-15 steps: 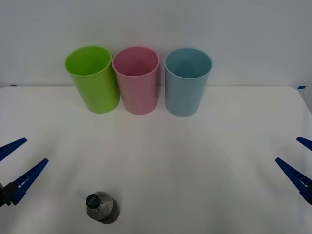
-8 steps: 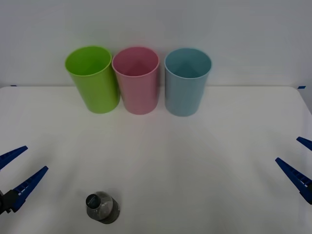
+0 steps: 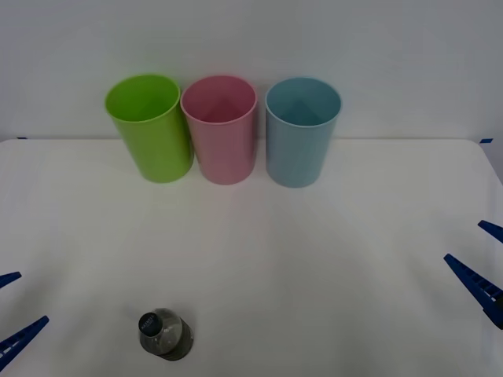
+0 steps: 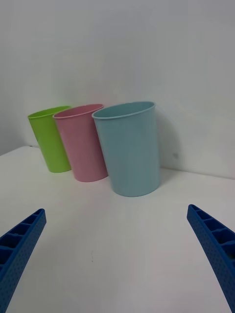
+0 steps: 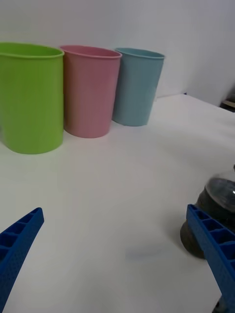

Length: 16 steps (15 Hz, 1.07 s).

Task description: Grasp the object on the table and drop it into the matching bin: aluminum can to the light blue bin, PET bottle to the pink bin.

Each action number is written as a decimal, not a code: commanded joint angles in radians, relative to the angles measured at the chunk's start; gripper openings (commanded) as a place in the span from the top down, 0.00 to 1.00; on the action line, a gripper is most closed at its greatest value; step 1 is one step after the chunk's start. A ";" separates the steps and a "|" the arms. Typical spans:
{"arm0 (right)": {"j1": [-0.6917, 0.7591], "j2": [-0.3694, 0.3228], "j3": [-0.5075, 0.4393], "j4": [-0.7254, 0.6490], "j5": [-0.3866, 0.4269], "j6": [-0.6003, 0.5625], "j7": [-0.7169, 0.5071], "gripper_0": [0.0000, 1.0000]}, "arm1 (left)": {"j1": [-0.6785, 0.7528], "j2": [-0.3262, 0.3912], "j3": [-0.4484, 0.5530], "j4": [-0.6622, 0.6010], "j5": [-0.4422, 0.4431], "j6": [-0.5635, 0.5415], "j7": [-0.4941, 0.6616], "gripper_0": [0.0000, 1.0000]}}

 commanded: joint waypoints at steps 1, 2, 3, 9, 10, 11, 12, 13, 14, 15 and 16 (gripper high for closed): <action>0.000 0.000 0.000 0.000 0.000 0.000 0.000 0.00 | -0.011 0.053 -0.042 0.085 0.000 -0.041 -0.081 0.00; 0.000 0.000 0.000 0.000 0.000 0.000 0.000 0.00 | -0.014 0.071 -0.062 0.114 -0.001 -0.057 -0.110 0.00; 0.000 0.000 0.000 0.000 0.000 0.000 0.000 0.00 | -0.019 0.090 -0.080 0.137 0.000 -0.077 -0.141 0.00; 0.000 0.000 0.000 0.000 0.000 0.000 0.000 0.00 | -0.022 0.123 -0.206 0.170 -0.001 -0.109 -0.190 0.00; 0.000 0.000 0.000 0.000 0.000 0.000 0.000 0.00 | -0.025 0.122 -0.226 0.170 0.000 -0.109 -0.194 0.00; 0.000 0.000 0.000 0.000 0.000 0.000 0.000 0.00 | -0.033 0.120 -0.249 0.170 -0.001 -0.109 -0.199 0.00; 0.000 0.000 0.000 0.000 0.000 0.000 0.000 0.00 | -0.040 0.119 -0.266 0.170 -0.001 -0.109 -0.204 0.00; 0.000 0.000 0.000 0.000 0.000 0.000 0.000 0.00 | -0.050 0.111 -0.278 0.170 -0.001 -0.109 -0.210 0.00; 0.000 0.000 0.000 0.000 0.000 0.000 0.000 0.00 | -0.060 0.103 -0.290 0.170 -0.003 -0.109 -0.216 0.00; 0.000 0.000 0.000 0.000 0.000 0.000 0.000 0.00 | -0.073 0.093 -0.298 0.170 -0.013 -0.107 -0.221 0.00; 0.000 0.000 0.000 0.000 0.000 0.000 0.000 0.00 | -0.082 0.082 -0.300 0.170 -0.032 -0.109 -0.227 0.00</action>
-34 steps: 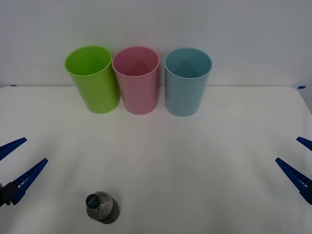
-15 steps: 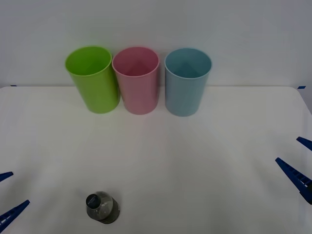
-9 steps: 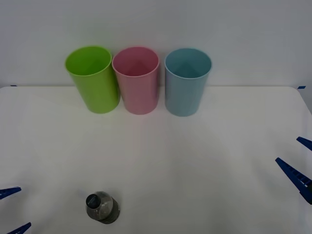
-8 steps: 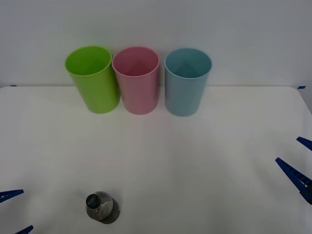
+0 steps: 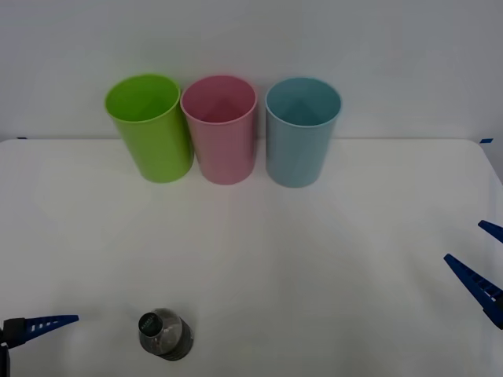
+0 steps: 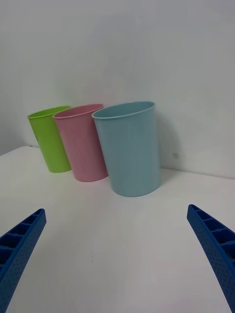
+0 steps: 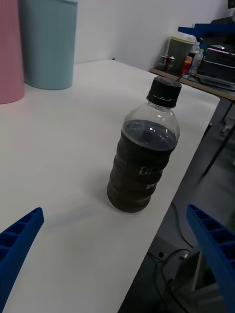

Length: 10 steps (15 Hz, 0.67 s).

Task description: Grasp the object on the table and drop it into the matching bin: aluminum can to the light blue bin, PET bottle to the pink bin.

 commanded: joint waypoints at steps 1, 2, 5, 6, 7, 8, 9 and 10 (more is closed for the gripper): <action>0.000 0.000 0.000 0.000 0.000 0.000 0.000 0.00 | -0.033 -0.037 -0.007 0.000 -0.053 0.001 -0.013 0.00; 0.000 0.000 0.000 0.000 0.000 0.000 0.000 0.00 | -0.041 -0.055 -0.007 0.000 -0.065 0.001 -0.016 0.00; 0.000 0.000 0.000 0.000 0.000 0.000 0.000 0.00 | -0.067 -0.115 -0.009 0.000 -0.119 0.001 -0.022 0.00; 0.000 0.000 0.000 0.000 0.000 0.000 0.000 0.00 | -0.072 -0.133 -0.009 0.000 -0.133 0.001 -0.026 0.00; 0.000 0.000 0.000 0.000 0.000 0.000 0.000 0.00 | -0.078 -0.147 -0.009 0.000 -0.145 0.001 -0.029 0.00; 0.000 0.000 0.000 0.000 0.000 0.000 0.000 0.00 | -0.085 -0.158 -0.014 0.000 -0.154 0.001 -0.034 0.00; 0.000 0.000 0.000 0.000 0.000 0.000 0.000 0.00 | -0.090 -0.161 -0.030 0.000 -0.154 0.003 -0.034 0.00; 0.000 0.000 0.000 0.000 0.000 0.000 0.000 0.00 | -0.098 -0.164 -0.044 0.000 -0.156 0.005 -0.034 0.00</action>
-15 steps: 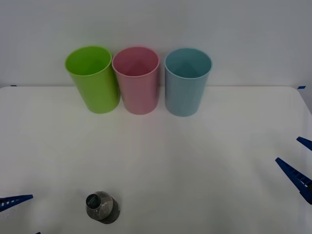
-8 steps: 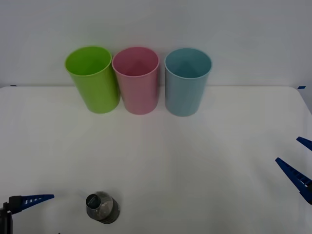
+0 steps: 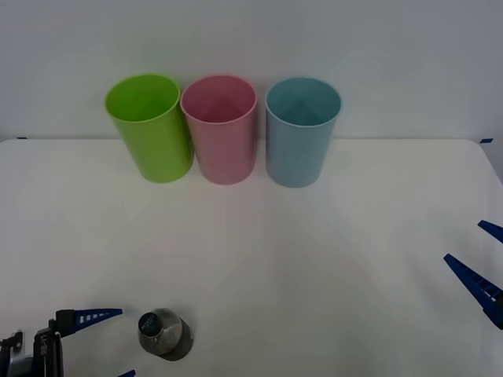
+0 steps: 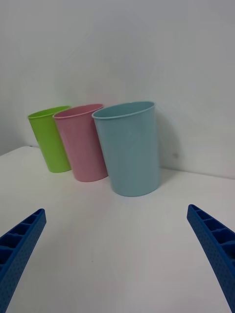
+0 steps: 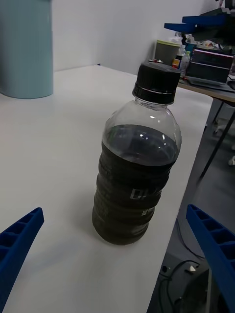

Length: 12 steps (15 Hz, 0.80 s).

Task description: Grasp the object on the table and drop it into the matching bin: aluminum can to the light blue bin, PET bottle to the pink bin.

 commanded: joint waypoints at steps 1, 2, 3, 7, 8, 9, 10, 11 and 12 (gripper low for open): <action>0.000 0.000 0.000 0.000 0.000 0.000 0.000 0.00 | -0.021 -0.006 -0.044 0.000 -0.001 0.014 0.000 0.00; 0.000 0.000 0.000 0.000 0.000 0.000 0.000 0.00 | -0.025 -0.006 -0.057 0.000 -0.001 0.023 -0.002 0.00; 0.000 0.000 0.000 0.000 0.000 0.000 0.000 0.00 | -0.034 -0.009 -0.069 0.001 -0.001 0.032 -0.005 0.00; 0.000 0.000 0.000 0.000 0.000 0.000 0.000 0.00 | -0.068 -0.049 -0.067 0.014 -0.047 0.034 -0.007 0.00; 0.000 0.000 0.000 0.000 0.000 0.000 0.000 0.00 | -0.077 -0.054 -0.072 0.028 -0.050 0.034 -0.011 0.00; 0.000 0.000 0.000 0.000 0.000 0.000 0.000 0.00 | -0.086 -0.054 -0.081 0.035 -0.052 0.034 -0.013 0.00; 0.000 0.000 0.000 0.000 0.000 0.000 0.000 0.00 | -0.093 -0.055 -0.090 0.040 -0.053 0.034 -0.016 0.00; 0.000 0.000 0.000 0.000 0.000 0.000 0.000 0.00 | -0.103 -0.057 -0.100 0.051 -0.053 0.034 -0.020 0.00; 0.000 0.000 0.000 0.000 0.000 0.000 0.000 0.00 | -0.113 -0.061 -0.104 0.061 -0.055 0.035 -0.023 0.00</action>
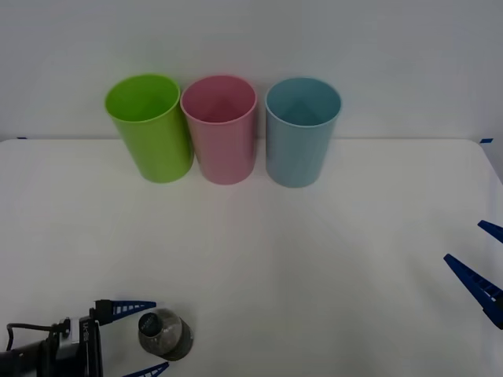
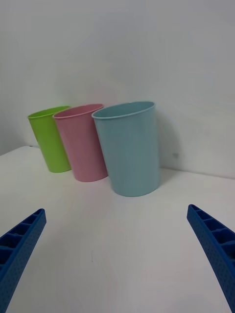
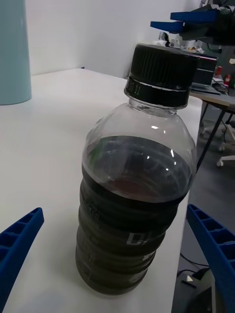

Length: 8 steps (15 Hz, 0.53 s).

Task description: Grasp the object on the table and drop it into the matching bin: aluminum can to the light blue bin, PET bottle to the pink bin.

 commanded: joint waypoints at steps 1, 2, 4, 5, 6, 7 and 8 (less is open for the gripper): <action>0.000 0.000 0.000 0.000 0.000 0.000 0.000 0.00 | -0.024 -0.015 -0.015 0.026 -0.005 0.000 -0.009 0.00; 0.000 0.000 0.000 0.000 0.000 0.000 0.000 0.00 | -0.031 -0.024 -0.013 0.027 -0.022 0.002 -0.011 0.00; 0.000 0.000 0.000 0.000 0.000 0.000 0.000 0.00 | -0.037 -0.044 -0.011 0.029 -0.031 0.003 -0.011 0.00; 0.000 0.000 0.000 0.000 0.000 0.000 0.000 0.00 | -0.038 -0.055 -0.011 0.027 -0.043 0.003 -0.011 0.00; 0.000 0.000 0.000 0.000 0.000 0.000 0.000 0.00 | -0.041 -0.066 -0.008 0.027 -0.054 0.003 -0.011 0.00; 0.000 0.000 0.000 0.000 0.000 0.000 0.000 0.00 | -0.043 -0.070 -0.010 0.027 -0.056 0.003 -0.011 0.00; 0.000 0.000 0.000 0.000 0.000 0.000 0.000 0.00 | -0.041 -0.075 -0.010 0.027 -0.057 0.003 -0.013 0.00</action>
